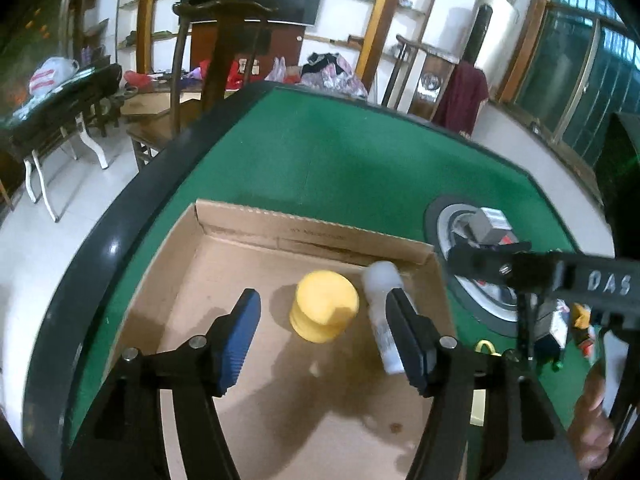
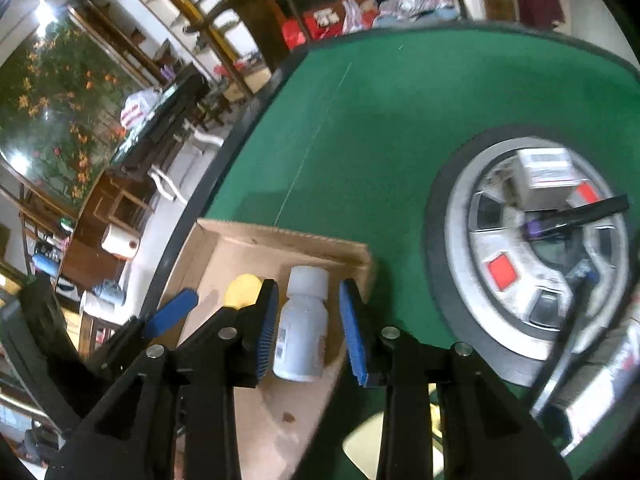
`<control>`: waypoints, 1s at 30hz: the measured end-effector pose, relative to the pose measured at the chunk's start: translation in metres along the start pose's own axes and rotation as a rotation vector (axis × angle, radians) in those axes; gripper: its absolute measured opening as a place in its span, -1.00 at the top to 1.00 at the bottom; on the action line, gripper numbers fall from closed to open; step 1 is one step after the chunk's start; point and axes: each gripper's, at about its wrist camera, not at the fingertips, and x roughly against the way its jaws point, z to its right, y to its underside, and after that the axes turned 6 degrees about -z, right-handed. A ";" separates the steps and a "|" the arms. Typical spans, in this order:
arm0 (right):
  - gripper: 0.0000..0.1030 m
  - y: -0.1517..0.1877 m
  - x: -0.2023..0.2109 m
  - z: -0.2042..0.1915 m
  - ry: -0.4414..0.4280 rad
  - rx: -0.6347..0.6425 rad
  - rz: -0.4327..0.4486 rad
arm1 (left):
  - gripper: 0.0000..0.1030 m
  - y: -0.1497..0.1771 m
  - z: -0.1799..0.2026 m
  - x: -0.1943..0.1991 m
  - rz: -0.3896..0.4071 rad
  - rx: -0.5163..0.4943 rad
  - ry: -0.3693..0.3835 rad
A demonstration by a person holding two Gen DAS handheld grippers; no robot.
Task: Organize objects
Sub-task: 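Carry the jar and bottle into the cardboard tray and open both grippers, then move the left gripper to the white medicine box and grasp it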
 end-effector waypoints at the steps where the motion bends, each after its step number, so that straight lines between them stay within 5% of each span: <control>1: 0.32 0.004 0.007 0.003 0.007 0.000 0.011 | -0.15 0.005 0.002 0.001 -0.003 0.007 0.004; 12: 0.30 0.072 0.082 0.046 0.158 0.000 0.085 | -0.15 0.036 0.012 0.004 -0.089 0.044 0.076; 20: 0.27 0.110 0.169 0.117 0.289 -0.118 0.214 | -0.27 0.034 0.052 0.073 0.112 -0.025 0.092; 22: -0.16 0.116 0.191 0.135 0.323 -0.144 0.294 | -0.80 0.035 0.074 0.089 0.173 -0.066 0.094; 23: -0.64 0.119 0.201 0.152 0.362 -0.181 0.326 | -0.98 0.037 0.085 0.092 0.196 -0.079 0.101; 25: -0.70 0.123 0.206 0.182 0.435 -0.263 0.303 | -0.98 0.036 0.111 0.090 0.213 -0.115 0.128; 30: -0.69 0.128 0.204 0.241 0.380 -0.382 0.269 | -0.98 0.037 0.168 0.052 0.081 -0.265 0.133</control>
